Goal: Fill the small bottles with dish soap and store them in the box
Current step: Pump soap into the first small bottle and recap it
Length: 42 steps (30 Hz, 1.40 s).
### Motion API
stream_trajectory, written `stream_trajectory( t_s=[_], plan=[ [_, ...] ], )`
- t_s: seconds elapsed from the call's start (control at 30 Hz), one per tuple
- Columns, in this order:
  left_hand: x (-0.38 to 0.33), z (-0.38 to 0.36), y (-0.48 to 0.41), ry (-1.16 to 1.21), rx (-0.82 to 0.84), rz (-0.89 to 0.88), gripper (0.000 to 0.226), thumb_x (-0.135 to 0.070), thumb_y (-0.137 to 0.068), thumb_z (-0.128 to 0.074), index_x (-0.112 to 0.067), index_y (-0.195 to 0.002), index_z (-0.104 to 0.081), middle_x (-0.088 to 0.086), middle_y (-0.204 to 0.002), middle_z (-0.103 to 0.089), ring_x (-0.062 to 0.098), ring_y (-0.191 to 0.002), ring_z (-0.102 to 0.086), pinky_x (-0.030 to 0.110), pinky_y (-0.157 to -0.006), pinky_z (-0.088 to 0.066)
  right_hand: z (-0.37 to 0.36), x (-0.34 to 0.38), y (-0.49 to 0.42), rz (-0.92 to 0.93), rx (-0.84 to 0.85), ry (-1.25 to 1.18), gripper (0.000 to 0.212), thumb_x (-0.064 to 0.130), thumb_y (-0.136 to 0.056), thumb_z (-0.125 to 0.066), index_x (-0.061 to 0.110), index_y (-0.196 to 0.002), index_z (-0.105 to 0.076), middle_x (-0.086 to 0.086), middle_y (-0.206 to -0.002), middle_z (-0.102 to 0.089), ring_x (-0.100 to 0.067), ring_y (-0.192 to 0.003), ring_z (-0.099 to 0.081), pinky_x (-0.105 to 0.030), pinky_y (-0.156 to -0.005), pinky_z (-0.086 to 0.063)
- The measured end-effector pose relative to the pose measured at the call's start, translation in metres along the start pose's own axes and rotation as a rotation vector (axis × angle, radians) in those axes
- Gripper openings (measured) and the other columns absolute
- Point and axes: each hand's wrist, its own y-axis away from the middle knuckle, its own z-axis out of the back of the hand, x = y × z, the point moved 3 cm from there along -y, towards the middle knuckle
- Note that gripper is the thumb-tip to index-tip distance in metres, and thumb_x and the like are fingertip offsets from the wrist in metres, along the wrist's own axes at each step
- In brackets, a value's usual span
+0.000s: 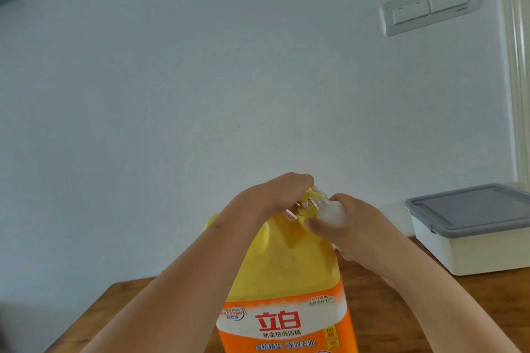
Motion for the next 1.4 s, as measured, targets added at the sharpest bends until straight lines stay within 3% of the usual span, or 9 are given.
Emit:
stream_trajectory(
  t_s=[0.2,0.33,0.5,0.7,0.8,0.97,1.1,1.23,1.4],
  plan=[
    [-0.001,-0.001,0.0,-0.098,-0.01,0.015,0.04,-0.027,-0.102,-0.03,-0.006,-0.115,-0.062,0.008,-0.108,-0.063,0.017,-0.08,-0.059,0.03,-0.079,-0.049,-0.003,-0.006,-0.001,0.002,0.029,0.003,0.032,0.05,-0.086,-0.059,0.025,-0.1,-0.046,0.009,-0.084,-0.052,-0.006,-0.073,-0.05,-0.016,-0.06,-0.04],
    [-0.002,-0.002,0.0,-0.212,-0.016,-0.01,0.024,-0.022,-0.104,-0.03,-0.011,-0.104,-0.051,0.0,-0.088,-0.051,0.019,-0.082,-0.051,0.02,-0.066,-0.039,-0.005,-0.011,-0.003,-0.004,0.047,-0.004,0.035,0.053,-0.085,-0.059,0.025,-0.102,-0.048,0.012,-0.08,-0.052,-0.005,-0.068,-0.05,-0.021,-0.065,-0.047],
    [-0.004,-0.007,-0.001,-0.408,0.066,-0.051,0.017,-0.005,-0.097,-0.039,-0.013,-0.102,-0.053,0.012,-0.103,-0.053,0.024,-0.089,-0.049,0.03,-0.076,-0.042,-0.005,-0.014,-0.002,0.005,0.063,0.018,0.035,0.055,-0.084,-0.058,0.026,-0.101,-0.047,0.012,-0.084,-0.054,-0.004,-0.071,-0.052,-0.017,-0.061,-0.045],
    [-0.001,-0.002,0.002,-0.139,0.067,-0.017,0.039,-0.019,-0.098,-0.033,-0.009,-0.12,-0.064,0.008,-0.123,-0.062,0.024,-0.106,-0.06,0.032,-0.084,-0.052,-0.004,-0.009,-0.004,0.003,0.061,0.04,0.028,0.054,-0.087,-0.056,0.029,-0.091,-0.045,0.013,-0.076,-0.053,-0.003,-0.062,-0.052,-0.012,-0.047,-0.036],
    [0.001,0.001,0.002,0.039,0.066,0.006,0.046,-0.027,-0.095,-0.029,-0.017,-0.114,-0.07,0.004,-0.117,-0.068,0.014,-0.092,-0.063,0.028,-0.075,-0.054,-0.004,-0.007,-0.004,0.017,0.02,0.015,0.029,0.054,-0.085,-0.058,0.033,-0.076,-0.041,0.015,-0.072,-0.053,-0.002,-0.059,-0.053,-0.01,-0.045,-0.033],
    [0.001,0.003,0.003,0.092,0.052,-0.014,0.042,-0.029,-0.093,-0.032,-0.02,-0.099,-0.073,0.001,-0.105,-0.071,0.01,-0.081,-0.064,0.021,-0.062,-0.052,-0.008,-0.015,-0.008,0.054,-0.054,-0.053,0.028,0.059,-0.077,-0.061,0.037,-0.077,-0.044,0.017,-0.077,-0.056,-0.002,-0.065,-0.055,-0.013,-0.05,-0.037],
    [0.0,0.001,0.001,0.046,0.03,-0.016,0.033,-0.018,-0.095,-0.036,-0.022,-0.08,-0.065,-0.004,-0.091,-0.067,0.012,-0.078,-0.062,0.027,-0.071,-0.054,-0.008,-0.014,-0.009,0.06,-0.064,-0.038,0.03,0.058,-0.078,-0.062,0.034,-0.077,-0.044,0.013,-0.076,-0.057,-0.004,-0.065,-0.055,-0.016,-0.053,-0.042],
    [0.0,0.001,0.002,-0.086,0.062,-0.015,0.039,-0.021,-0.097,-0.032,-0.005,-0.113,-0.064,0.004,-0.108,-0.067,0.025,-0.092,-0.064,0.038,-0.089,-0.051,-0.005,-0.011,-0.006,0.046,-0.004,-0.005,0.027,0.052,-0.084,-0.059,0.028,-0.084,-0.047,0.008,-0.073,-0.056,-0.005,-0.06,-0.052,-0.018,-0.054,-0.041],
    [-0.003,-0.004,0.003,-0.421,0.091,-0.083,0.024,-0.008,-0.097,-0.038,-0.008,-0.108,-0.059,0.012,-0.103,-0.055,0.025,-0.089,-0.052,0.031,-0.076,-0.04,-0.005,-0.011,-0.002,0.043,0.033,0.076,0.033,0.053,-0.087,-0.056,0.022,-0.095,-0.048,0.008,-0.071,-0.052,-0.004,-0.056,-0.046,-0.018,-0.057,-0.04]
  ],
)
